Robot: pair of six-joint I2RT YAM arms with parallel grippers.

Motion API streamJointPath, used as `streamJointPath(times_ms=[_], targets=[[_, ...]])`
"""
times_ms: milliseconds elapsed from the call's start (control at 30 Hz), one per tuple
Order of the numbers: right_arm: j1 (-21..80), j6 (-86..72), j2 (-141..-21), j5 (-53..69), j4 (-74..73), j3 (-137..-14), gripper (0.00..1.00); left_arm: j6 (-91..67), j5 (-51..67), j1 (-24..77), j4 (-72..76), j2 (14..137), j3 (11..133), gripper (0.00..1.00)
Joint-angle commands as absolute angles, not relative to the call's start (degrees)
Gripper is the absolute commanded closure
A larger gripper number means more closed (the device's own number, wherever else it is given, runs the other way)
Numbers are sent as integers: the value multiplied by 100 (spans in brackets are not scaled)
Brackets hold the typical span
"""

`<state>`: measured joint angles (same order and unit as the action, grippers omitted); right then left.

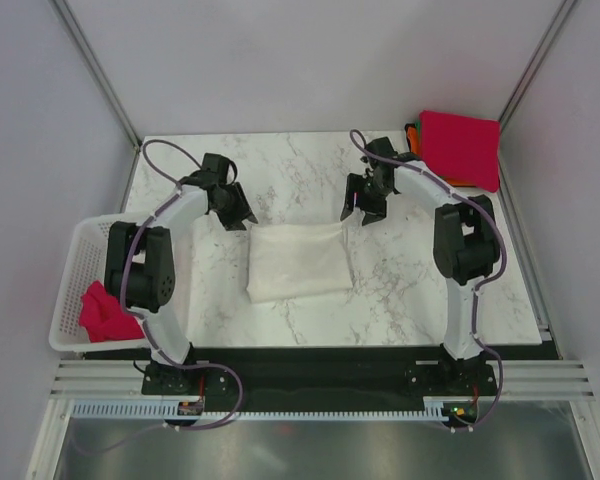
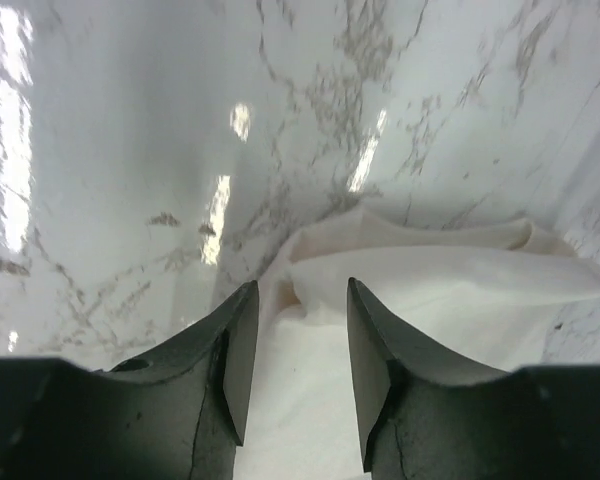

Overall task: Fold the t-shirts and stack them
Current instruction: Fold the tshirt

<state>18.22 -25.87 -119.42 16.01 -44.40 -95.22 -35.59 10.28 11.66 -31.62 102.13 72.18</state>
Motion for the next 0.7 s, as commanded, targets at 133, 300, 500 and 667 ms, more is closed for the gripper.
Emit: streamJointPath(times_ms=[133,300,500,667], targets=[[1617,-2372,-10973,1141,-5098,-10707,25,-2909,466,1230,-4060,9610,8658,44],[2291,-2907,-9661,1634,-4273,-9205,27,-3084,579,1511,-4026,8571,7850,43],[3067,-3821,-9088,2381,-2727,-6817,33,-3813,1317,1960,-2990,7551,5595,46],[3068,-3780,-9447,2497,-1635,-5696,38,-4490,1573,2556,-1805,7268,4291,48]])
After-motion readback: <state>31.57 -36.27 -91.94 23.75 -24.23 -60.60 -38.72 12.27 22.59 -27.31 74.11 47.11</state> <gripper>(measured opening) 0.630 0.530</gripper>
